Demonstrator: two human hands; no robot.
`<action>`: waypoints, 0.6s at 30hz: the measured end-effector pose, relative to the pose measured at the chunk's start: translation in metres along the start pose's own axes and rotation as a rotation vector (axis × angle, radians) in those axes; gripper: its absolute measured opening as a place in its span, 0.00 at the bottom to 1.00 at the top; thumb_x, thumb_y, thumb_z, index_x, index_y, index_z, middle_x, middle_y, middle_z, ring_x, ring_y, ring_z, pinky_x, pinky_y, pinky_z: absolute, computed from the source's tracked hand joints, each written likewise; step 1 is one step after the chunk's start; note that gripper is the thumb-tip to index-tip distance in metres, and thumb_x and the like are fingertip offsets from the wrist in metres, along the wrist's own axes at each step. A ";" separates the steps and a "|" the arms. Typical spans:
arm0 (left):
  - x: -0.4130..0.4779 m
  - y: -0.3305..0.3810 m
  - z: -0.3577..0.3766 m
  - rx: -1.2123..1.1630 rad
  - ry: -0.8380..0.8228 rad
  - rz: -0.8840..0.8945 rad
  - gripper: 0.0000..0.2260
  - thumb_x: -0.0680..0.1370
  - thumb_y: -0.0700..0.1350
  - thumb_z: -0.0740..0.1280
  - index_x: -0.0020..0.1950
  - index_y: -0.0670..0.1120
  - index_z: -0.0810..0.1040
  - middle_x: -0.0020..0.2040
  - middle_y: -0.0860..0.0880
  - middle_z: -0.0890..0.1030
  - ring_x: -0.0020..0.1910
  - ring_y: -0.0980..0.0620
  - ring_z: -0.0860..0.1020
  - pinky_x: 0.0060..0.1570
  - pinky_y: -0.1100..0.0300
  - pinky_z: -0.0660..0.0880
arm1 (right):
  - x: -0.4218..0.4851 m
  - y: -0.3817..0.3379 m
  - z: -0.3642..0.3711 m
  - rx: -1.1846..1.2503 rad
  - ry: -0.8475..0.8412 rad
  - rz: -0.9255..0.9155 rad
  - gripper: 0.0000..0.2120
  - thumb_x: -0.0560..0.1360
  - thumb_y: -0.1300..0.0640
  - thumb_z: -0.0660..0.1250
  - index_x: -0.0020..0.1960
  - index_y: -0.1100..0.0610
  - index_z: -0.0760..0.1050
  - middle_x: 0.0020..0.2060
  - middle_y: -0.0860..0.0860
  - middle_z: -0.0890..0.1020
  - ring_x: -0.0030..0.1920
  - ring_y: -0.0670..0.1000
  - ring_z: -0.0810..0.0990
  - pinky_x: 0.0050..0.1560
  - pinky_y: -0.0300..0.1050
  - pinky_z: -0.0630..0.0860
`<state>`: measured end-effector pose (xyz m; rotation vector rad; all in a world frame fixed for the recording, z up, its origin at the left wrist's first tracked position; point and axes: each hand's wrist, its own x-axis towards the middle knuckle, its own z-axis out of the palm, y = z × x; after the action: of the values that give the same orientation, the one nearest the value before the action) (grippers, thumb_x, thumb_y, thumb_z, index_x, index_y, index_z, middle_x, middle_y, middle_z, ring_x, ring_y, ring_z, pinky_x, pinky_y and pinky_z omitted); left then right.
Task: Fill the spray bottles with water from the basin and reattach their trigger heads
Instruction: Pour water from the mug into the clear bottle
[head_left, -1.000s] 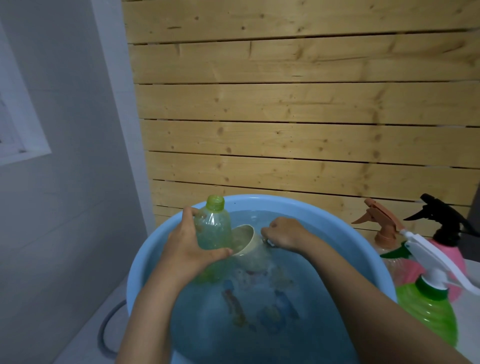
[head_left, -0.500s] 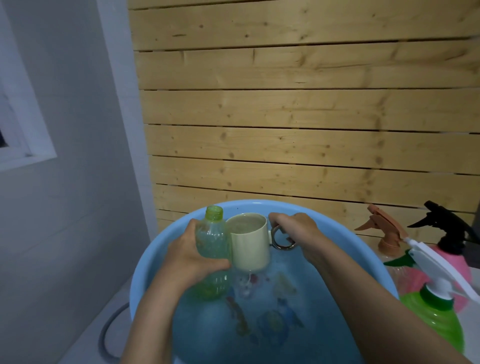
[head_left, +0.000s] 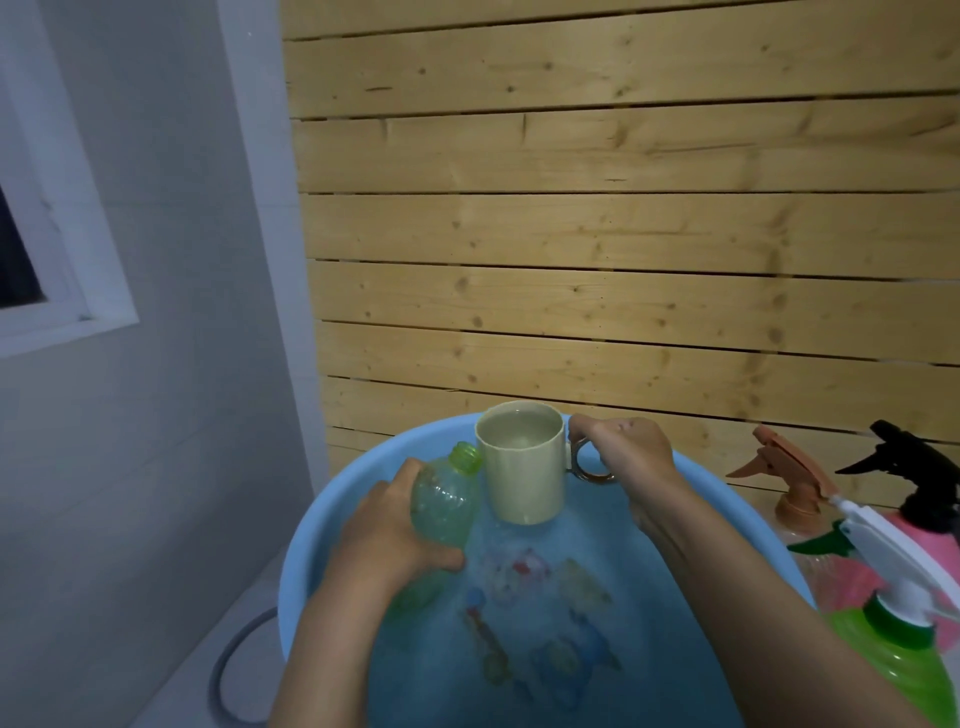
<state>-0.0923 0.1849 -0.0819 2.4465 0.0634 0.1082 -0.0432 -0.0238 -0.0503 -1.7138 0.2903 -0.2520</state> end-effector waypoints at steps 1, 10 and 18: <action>0.001 -0.001 0.000 0.028 -0.002 -0.001 0.28 0.61 0.49 0.78 0.55 0.57 0.66 0.55 0.51 0.74 0.54 0.49 0.75 0.47 0.58 0.74 | -0.001 -0.001 -0.001 0.019 -0.003 0.003 0.19 0.66 0.57 0.71 0.32 0.55 0.60 0.36 0.53 0.65 0.40 0.51 0.64 0.34 0.45 0.59; 0.006 -0.005 0.001 0.087 -0.052 -0.029 0.32 0.62 0.50 0.77 0.61 0.55 0.66 0.57 0.50 0.75 0.56 0.48 0.74 0.49 0.57 0.74 | -0.008 -0.012 -0.004 0.024 0.040 -0.110 0.22 0.66 0.60 0.70 0.30 0.53 0.54 0.26 0.49 0.57 0.31 0.50 0.55 0.32 0.45 0.53; 0.006 -0.002 -0.001 0.068 -0.053 -0.044 0.30 0.62 0.51 0.78 0.57 0.57 0.65 0.57 0.51 0.75 0.56 0.47 0.75 0.52 0.55 0.75 | -0.009 -0.013 -0.003 -0.042 0.050 -0.217 0.18 0.66 0.60 0.69 0.31 0.55 0.59 0.26 0.49 0.58 0.31 0.50 0.55 0.31 0.44 0.52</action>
<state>-0.0866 0.1877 -0.0817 2.5126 0.0991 0.0218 -0.0518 -0.0221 -0.0366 -1.7838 0.1468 -0.4505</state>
